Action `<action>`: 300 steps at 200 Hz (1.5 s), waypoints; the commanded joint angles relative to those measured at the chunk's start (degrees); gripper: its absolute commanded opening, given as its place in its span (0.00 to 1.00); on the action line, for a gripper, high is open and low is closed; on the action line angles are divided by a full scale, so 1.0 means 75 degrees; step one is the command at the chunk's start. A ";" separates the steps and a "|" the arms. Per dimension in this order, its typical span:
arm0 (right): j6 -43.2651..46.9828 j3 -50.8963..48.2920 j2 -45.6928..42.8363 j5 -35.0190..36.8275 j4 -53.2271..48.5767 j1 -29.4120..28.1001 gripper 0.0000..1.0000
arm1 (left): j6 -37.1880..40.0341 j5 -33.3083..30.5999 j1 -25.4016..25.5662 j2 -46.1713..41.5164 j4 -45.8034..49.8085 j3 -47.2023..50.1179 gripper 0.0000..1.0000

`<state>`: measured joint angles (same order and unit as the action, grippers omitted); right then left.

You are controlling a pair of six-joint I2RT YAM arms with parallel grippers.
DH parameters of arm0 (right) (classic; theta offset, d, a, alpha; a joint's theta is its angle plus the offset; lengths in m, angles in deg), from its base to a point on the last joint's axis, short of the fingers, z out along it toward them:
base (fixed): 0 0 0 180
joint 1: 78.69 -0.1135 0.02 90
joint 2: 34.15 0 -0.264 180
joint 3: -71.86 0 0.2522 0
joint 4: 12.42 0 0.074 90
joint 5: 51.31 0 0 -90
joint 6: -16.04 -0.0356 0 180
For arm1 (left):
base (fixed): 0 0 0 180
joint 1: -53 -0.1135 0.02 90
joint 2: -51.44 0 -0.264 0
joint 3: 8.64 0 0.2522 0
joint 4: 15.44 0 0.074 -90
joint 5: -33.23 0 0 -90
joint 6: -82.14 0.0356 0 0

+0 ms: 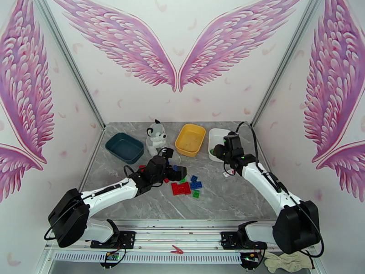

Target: Sort the legos into containers by color

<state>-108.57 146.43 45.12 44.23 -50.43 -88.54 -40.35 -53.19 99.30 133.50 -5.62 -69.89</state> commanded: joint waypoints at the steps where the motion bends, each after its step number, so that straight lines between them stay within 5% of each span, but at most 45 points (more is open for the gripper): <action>1: 0.0117 0.0608 0.0738 -0.0363 -0.0101 0.0550 0.42 | 0.0342 0.0125 0.0158 0.0342 0.0078 -0.0426 0.99; 59: 0.0670 0.2029 0.2205 -0.0408 -0.0804 0.0891 0.63 | 0.1046 -0.0997 0.0563 0.0696 0.0388 -0.0710 0.99; 131: 0.1065 0.1480 0.1277 -0.1054 -0.0942 -0.0299 0.62 | 0.1175 -0.2517 0.0526 -0.0210 0.0476 -0.0223 0.99; 204: 0.1328 0.0591 0.1370 -0.0764 -0.0966 -0.2807 0.58 | 0.0377 -0.2462 -0.0734 -0.1257 0.0367 0.0693 0.99; 300: 0.1142 0.0537 0.2784 -0.1348 -0.0577 -0.3696 0.57 | 0.0008 -0.1959 -0.1602 -0.1379 0.0138 0.1095 0.99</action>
<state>-99.63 149.43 64.20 35.71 -56.09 -114.92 -39.34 -69.37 87.59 124.82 -3.68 -62.69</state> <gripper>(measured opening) 0.568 0.987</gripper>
